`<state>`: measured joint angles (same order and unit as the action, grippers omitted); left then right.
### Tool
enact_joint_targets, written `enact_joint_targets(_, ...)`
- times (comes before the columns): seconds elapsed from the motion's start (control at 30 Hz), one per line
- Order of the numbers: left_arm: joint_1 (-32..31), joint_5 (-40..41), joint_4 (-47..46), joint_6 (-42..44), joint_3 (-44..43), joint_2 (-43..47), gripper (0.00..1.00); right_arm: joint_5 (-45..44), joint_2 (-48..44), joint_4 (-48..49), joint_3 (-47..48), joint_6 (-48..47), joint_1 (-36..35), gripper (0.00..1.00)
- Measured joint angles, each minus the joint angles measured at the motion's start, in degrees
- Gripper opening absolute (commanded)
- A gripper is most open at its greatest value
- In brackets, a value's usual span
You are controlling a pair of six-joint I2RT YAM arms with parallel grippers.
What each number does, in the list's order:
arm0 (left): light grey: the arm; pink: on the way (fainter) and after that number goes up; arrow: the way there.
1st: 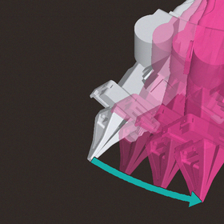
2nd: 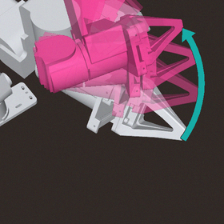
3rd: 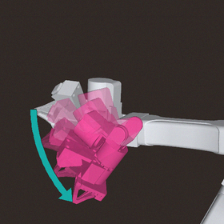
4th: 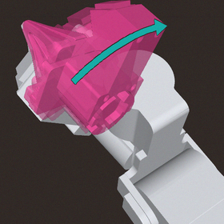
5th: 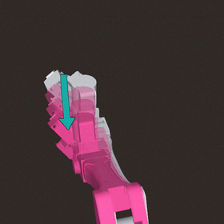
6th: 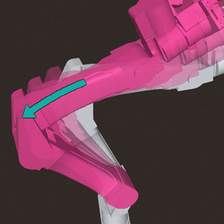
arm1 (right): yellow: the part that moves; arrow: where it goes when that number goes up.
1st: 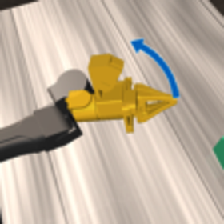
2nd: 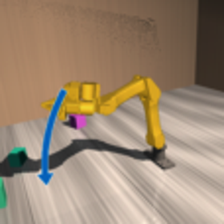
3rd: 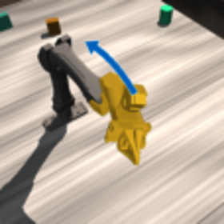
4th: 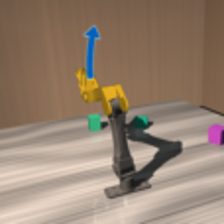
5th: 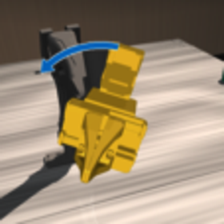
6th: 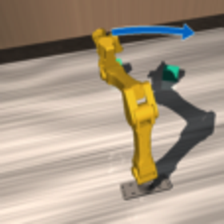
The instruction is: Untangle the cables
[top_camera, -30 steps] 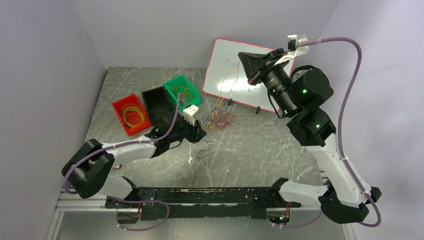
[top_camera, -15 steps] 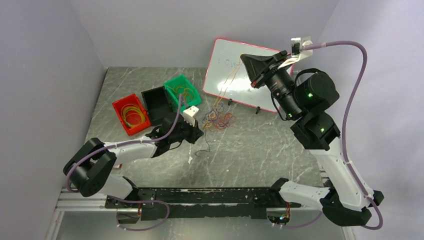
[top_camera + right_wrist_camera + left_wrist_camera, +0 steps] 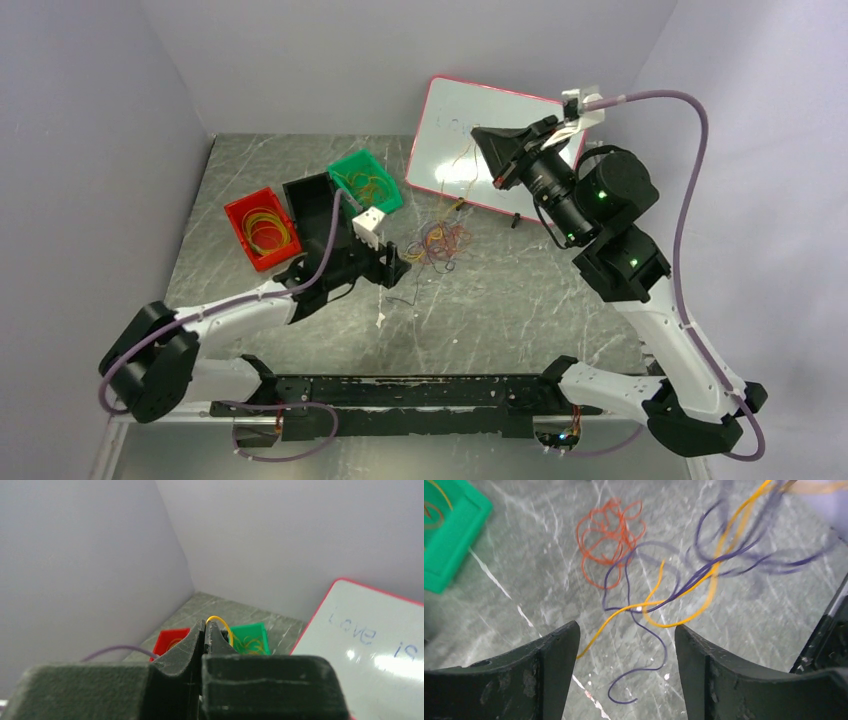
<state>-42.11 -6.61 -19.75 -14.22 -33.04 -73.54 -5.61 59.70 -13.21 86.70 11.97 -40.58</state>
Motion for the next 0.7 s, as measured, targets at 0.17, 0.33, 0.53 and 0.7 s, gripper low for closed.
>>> enact_joint_targets(0.17,0.0,0.1,-0.3,2.4,0.7,9.0,0.81,2.0,-0.1,-0.4,-3.3,2.0,0.0,0.0)
enact_joint_targets(0.33,0.0,1.0,-0.1,6.1,1.0,16.6,0.89,3.0,0.0,-0.9,-4.9,3.2,0.0,0.0)
enact_joint_targets(0.53,0.0,-0.9,0.9,10.4,-1.2,19.4,0.95,6.3,0.8,-0.6,-5.3,4.4,0.0,0.0)
enact_joint_targets(0.7,0.0,-3.8,-3.7,11.7,-5.0,17.1,0.97,10.3,1.8,0.3,-6.5,5.6,0.0,0.0)
